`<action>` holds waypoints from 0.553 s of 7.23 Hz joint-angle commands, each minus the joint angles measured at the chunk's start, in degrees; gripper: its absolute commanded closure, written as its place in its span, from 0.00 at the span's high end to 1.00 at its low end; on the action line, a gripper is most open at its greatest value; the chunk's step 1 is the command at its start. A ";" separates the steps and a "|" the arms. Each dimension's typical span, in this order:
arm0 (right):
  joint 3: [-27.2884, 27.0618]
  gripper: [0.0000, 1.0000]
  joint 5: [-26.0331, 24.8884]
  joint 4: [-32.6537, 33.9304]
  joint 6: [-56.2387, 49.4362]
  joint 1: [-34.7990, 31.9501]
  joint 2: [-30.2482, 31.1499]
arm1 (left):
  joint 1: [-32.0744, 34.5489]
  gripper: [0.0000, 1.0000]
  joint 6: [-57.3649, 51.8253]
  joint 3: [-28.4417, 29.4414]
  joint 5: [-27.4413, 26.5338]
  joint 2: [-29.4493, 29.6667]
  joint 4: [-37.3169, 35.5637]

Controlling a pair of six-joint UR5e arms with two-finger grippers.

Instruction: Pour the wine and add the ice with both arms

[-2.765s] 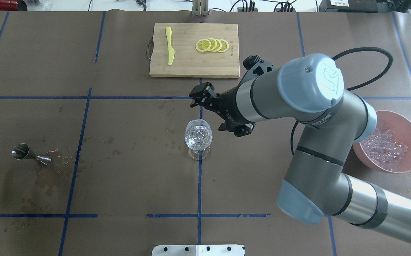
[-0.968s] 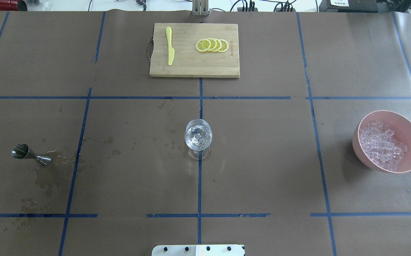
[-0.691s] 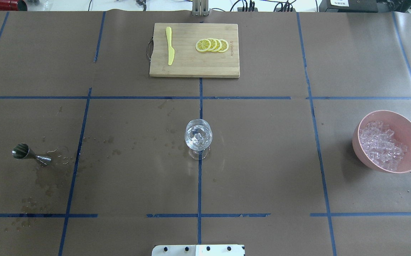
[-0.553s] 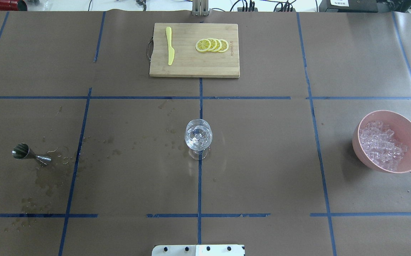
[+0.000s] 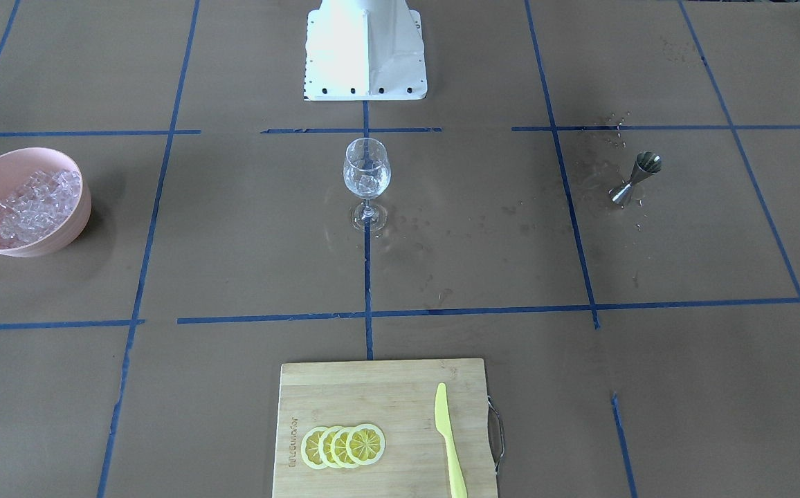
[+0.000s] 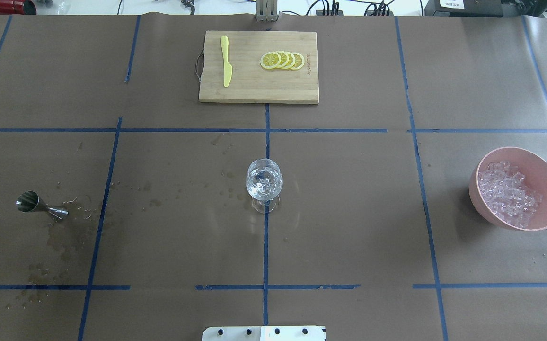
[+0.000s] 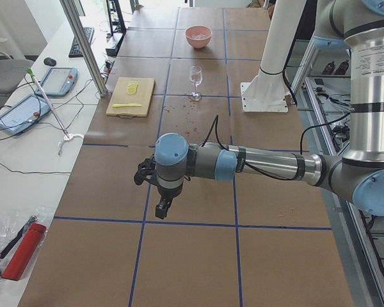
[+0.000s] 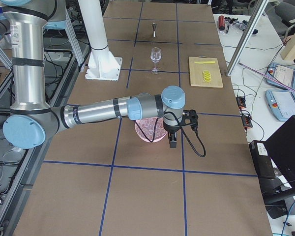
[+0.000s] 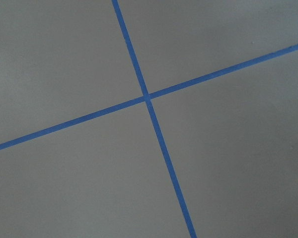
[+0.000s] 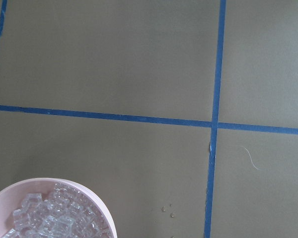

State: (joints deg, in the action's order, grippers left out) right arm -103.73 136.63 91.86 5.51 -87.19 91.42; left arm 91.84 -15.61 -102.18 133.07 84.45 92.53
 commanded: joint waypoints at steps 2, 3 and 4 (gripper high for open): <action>0.99 1.00 -0.49 -0.02 -0.67 0.00 0.07 | -0.26 1.00 -0.21 -0.57 -1.33 0.81 1.34; 1.08 1.00 -0.40 0.07 -0.67 0.08 0.08 | -0.35 1.00 -0.12 -0.13 -1.33 0.72 1.34; 0.64 1.00 0.12 0.07 -0.67 0.09 0.08 | -0.43 1.00 -0.12 -0.04 -1.33 0.46 0.21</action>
State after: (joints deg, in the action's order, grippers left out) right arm -102.79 136.39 91.89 4.85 -87.14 91.46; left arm 91.53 -15.76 -102.43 131.78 85.11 93.59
